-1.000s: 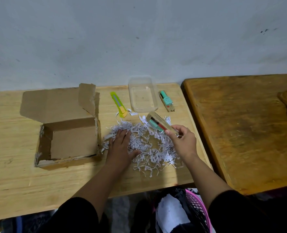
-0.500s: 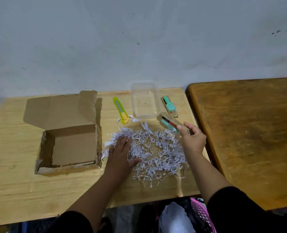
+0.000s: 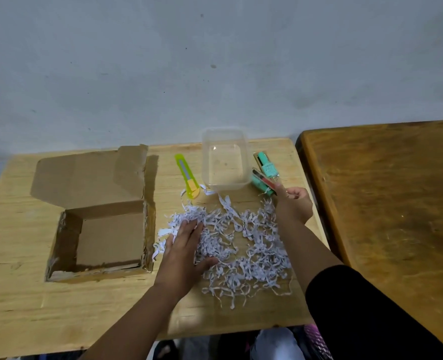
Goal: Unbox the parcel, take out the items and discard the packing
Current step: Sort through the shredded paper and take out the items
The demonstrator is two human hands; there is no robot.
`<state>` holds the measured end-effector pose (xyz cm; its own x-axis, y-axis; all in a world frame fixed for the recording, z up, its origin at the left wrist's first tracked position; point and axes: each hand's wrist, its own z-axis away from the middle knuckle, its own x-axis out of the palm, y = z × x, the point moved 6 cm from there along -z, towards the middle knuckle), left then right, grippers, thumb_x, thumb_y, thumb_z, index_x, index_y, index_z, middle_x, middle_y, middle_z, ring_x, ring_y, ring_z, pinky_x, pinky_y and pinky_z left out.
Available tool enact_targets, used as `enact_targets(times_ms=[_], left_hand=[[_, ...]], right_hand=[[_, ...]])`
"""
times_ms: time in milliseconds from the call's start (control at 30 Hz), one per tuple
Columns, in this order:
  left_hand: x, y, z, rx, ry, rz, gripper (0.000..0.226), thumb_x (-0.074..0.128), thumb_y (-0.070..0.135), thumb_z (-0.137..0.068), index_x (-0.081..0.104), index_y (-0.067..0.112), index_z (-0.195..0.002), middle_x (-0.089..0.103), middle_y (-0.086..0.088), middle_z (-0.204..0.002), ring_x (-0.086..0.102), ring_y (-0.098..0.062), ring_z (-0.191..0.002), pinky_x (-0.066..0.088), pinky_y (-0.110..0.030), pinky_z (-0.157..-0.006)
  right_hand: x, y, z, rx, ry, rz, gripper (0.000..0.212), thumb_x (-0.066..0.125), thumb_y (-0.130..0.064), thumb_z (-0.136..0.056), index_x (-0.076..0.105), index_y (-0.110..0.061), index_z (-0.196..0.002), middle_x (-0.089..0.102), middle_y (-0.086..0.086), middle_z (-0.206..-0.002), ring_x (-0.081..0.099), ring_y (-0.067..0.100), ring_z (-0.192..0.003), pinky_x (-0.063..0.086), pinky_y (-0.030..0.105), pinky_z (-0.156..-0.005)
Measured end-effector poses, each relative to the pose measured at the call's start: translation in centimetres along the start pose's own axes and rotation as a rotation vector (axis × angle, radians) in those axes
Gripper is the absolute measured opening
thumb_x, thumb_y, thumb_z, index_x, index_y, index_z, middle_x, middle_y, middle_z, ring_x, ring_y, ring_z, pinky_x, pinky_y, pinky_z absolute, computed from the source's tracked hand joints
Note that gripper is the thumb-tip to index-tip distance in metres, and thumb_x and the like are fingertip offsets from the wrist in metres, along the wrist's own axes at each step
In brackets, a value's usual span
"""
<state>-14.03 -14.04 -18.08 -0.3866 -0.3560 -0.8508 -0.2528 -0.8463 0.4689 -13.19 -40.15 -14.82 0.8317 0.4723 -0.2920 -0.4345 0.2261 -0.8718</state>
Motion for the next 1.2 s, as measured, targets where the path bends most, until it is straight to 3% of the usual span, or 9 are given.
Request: enact_targets(times_ms=[167,267,333,467,733,833,967,1100,1200], left_hand=[[0.1,-0.4,0.0,0.009,0.004,-0.005,0.106,0.011,0.091,-0.060,0.007,0.031,-0.147,0.003,0.012,-0.157,-0.016,0.001,-0.138,-0.007,-0.032,-0.113],[0.2,-0.5,0.0,0.005,-0.004,-0.010,0.100,0.019,0.085,-0.065,0.006,0.031,-0.147,0.002,0.012,-0.157,-0.016,0.000,-0.138,-0.007,-0.033,-0.114],[0.3,-0.5,0.0,0.003,-0.005,-0.020,0.098,0.021,0.084,-0.066,0.006,0.032,-0.147,0.002,0.013,-0.157,-0.017,0.001,-0.138,-0.007,-0.033,-0.114],[0.4,-0.7,-0.1,0.003,0.004,-0.025,0.105,0.011,0.091,-0.060,0.006,0.033,-0.147,0.003,0.012,-0.157,-0.017,0.001,-0.138,-0.007,-0.032,-0.113],[0.4,-0.6,-0.1,0.011,0.001,-0.022,0.103,0.012,0.090,-0.061,0.005,0.033,-0.147,0.003,0.013,-0.157,-0.017,0.002,-0.138,-0.007,-0.032,-0.113],[0.4,-0.6,-0.1,0.010,0.000,-0.035,0.103,0.012,0.090,-0.062,0.004,0.033,-0.147,0.001,0.013,-0.157,-0.018,0.001,-0.138,-0.007,-0.032,-0.113],[0.4,-0.6,-0.1,0.006,0.001,-0.032,0.106,0.007,0.092,-0.059,0.003,0.033,-0.147,0.002,0.013,-0.157,-0.017,0.001,-0.138,-0.007,-0.032,-0.113],[0.3,-0.6,0.0,0.007,0.012,-0.022,0.107,0.008,0.091,-0.059,0.006,0.031,-0.147,0.004,0.011,-0.157,-0.016,0.002,-0.138,-0.007,-0.032,-0.113],[0.4,-0.6,0.0,0.009,0.020,-0.018,0.109,0.006,0.092,-0.058,0.007,0.030,-0.148,0.005,0.012,-0.157,-0.016,0.002,-0.138,-0.006,-0.032,-0.113]], right_hand=[[1.0,-1.1,-1.0,0.089,0.020,-0.101,0.026,0.073,-0.031,-0.077,0.053,-0.015,-0.077,0.058,-0.002,-0.078,0.055,0.010,-0.068,0.041,0.018,-0.050],[1.2,-0.9,-0.8,0.163,-0.010,-0.170,0.023,0.071,-0.029,-0.079,0.053,-0.018,-0.070,0.056,-0.006,-0.072,0.053,0.005,-0.065,0.042,0.015,-0.051],[1.1,-0.2,-0.8,0.179,-0.041,-0.184,0.015,0.071,-0.027,-0.079,0.062,-0.015,-0.082,0.062,-0.002,-0.082,0.057,0.006,-0.072,0.043,0.015,-0.054],[0.6,0.3,-0.5,0.128,-0.067,-0.161,0.030,0.071,-0.014,-0.078,0.065,-0.012,-0.107,0.065,0.001,-0.098,0.059,0.008,-0.084,0.051,0.019,-0.074],[-0.2,-0.6,-0.6,0.051,0.028,-0.172,0.028,0.071,-0.010,-0.079,0.065,-0.012,-0.107,0.065,0.002,-0.098,0.061,0.011,-0.088,0.045,0.009,-0.057],[-0.5,-0.7,-0.9,0.020,0.072,-0.082,0.028,0.070,-0.013,-0.079,0.066,-0.011,-0.107,0.066,0.006,-0.108,0.061,0.015,-0.095,0.046,0.016,-0.062],[-0.9,-0.3,-1.4,-0.008,0.081,0.056,0.031,0.072,-0.014,-0.078,0.067,-0.009,-0.108,0.067,0.006,-0.112,0.053,0.009,-0.089,0.049,0.022,-0.073],[-1.1,0.5,-1.5,-0.041,0.049,0.098,0.033,0.074,-0.010,-0.074,0.067,-0.012,-0.106,0.068,0.002,-0.099,0.059,0.010,-0.085,0.050,0.020,-0.069],[-1.5,0.7,-1.4,-0.077,0.029,0.170,0.017,0.069,-0.003,-0.075,0.069,-0.015,-0.087,0.065,-0.003,-0.075,0.062,0.013,-0.076,0.043,0.017,-0.058]])
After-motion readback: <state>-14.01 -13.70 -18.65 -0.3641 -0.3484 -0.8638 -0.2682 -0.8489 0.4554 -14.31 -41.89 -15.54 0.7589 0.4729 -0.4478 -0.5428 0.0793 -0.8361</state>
